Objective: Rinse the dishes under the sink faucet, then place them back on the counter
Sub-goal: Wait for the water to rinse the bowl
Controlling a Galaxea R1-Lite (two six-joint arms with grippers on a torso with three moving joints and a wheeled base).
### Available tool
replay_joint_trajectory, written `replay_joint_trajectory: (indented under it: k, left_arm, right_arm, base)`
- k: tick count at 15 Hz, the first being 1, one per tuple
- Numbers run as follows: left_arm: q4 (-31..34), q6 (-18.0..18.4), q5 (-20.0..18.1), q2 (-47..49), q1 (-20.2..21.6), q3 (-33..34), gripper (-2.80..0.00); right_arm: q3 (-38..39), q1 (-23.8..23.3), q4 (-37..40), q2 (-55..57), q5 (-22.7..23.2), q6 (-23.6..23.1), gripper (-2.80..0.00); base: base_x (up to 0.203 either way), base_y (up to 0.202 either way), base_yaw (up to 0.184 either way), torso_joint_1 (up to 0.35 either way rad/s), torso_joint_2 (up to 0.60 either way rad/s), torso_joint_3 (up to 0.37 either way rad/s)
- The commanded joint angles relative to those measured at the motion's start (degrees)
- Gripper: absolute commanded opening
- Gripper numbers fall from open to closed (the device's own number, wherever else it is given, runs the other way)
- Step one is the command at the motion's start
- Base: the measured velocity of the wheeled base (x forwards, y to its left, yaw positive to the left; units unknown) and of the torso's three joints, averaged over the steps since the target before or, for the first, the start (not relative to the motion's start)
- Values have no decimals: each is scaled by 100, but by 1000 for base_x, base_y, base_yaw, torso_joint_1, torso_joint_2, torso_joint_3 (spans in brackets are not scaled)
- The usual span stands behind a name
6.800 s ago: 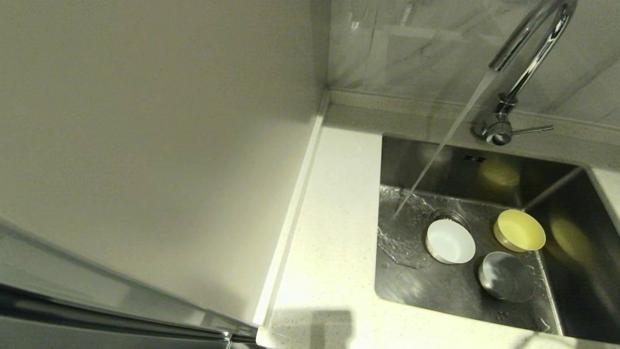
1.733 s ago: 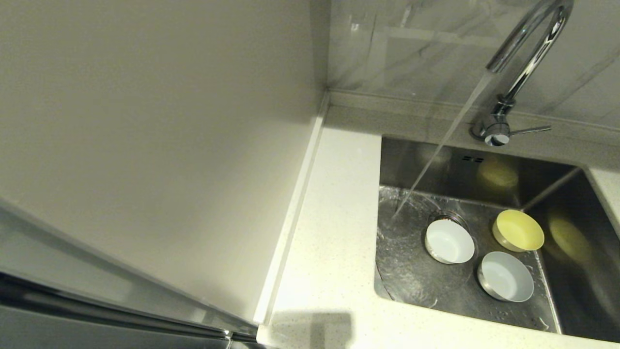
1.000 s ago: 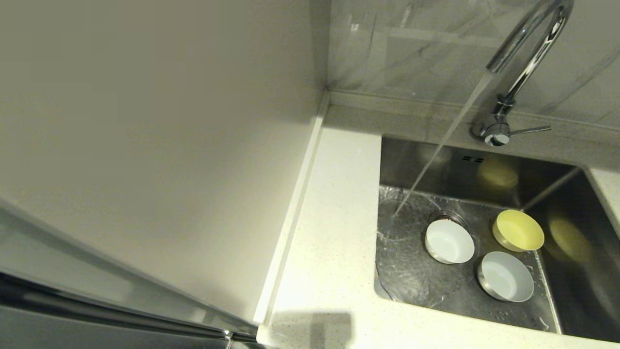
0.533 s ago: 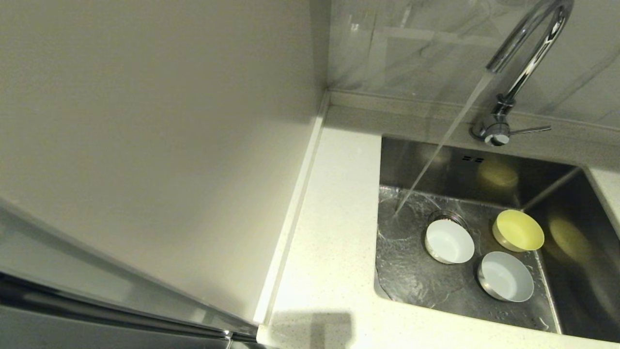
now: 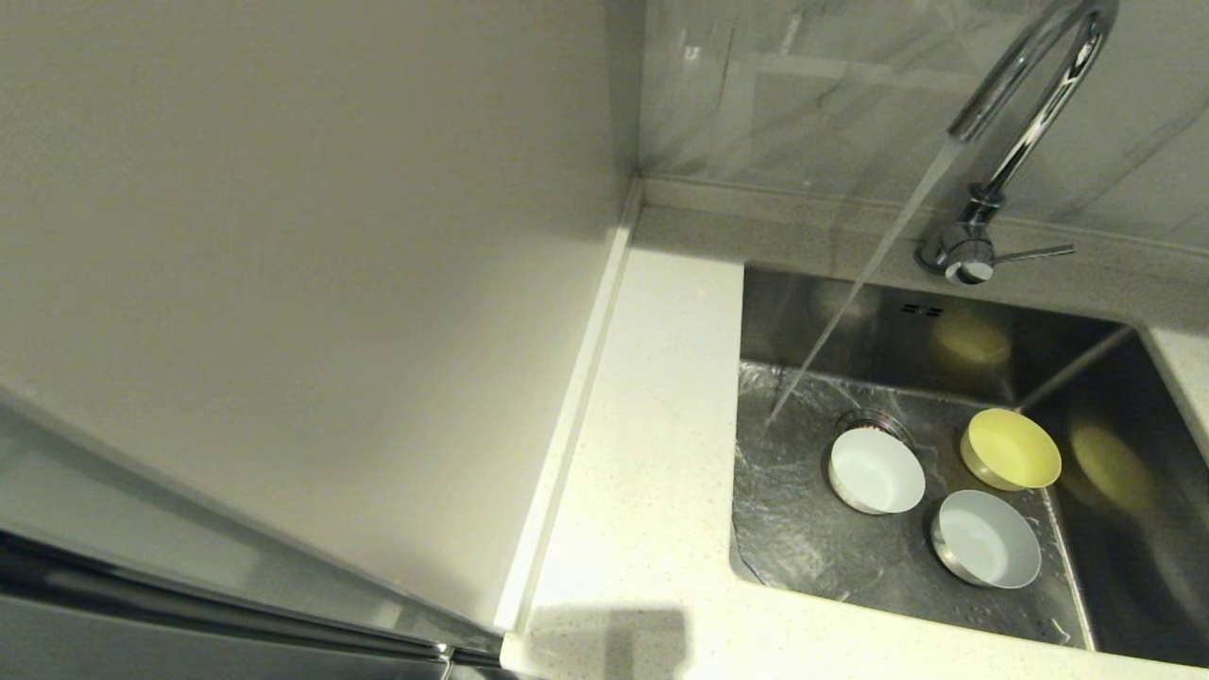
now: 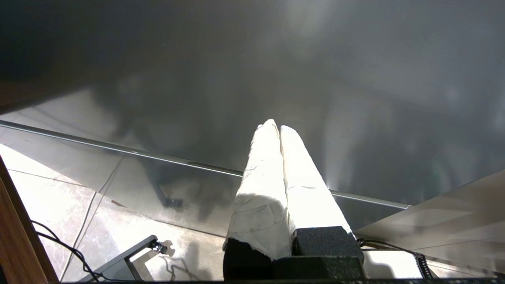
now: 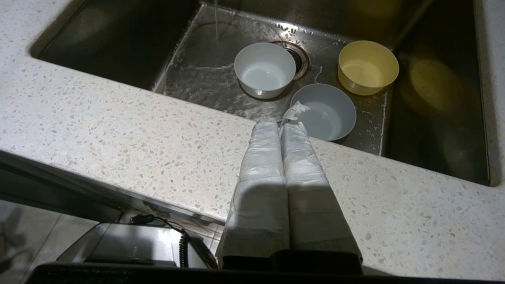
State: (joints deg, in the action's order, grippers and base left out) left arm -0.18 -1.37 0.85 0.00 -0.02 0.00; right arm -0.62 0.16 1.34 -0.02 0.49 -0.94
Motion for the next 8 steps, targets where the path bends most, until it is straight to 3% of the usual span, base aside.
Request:
replay_joint_trajectory:
  k: [1, 8]
  left_arm:
    - [0, -4, 11, -18, 2, 0, -280]
    - [0, -4, 11, -18, 2, 0, -280]
  right_arm:
    - [1, 2, -2, 2, 4, -3, -280]
    - [1, 2, -2, 2, -4, -3, -280]
  base:
    - [0, 0, 0, 0, 0, 0]
    - [0, 0, 0, 0, 0, 0]
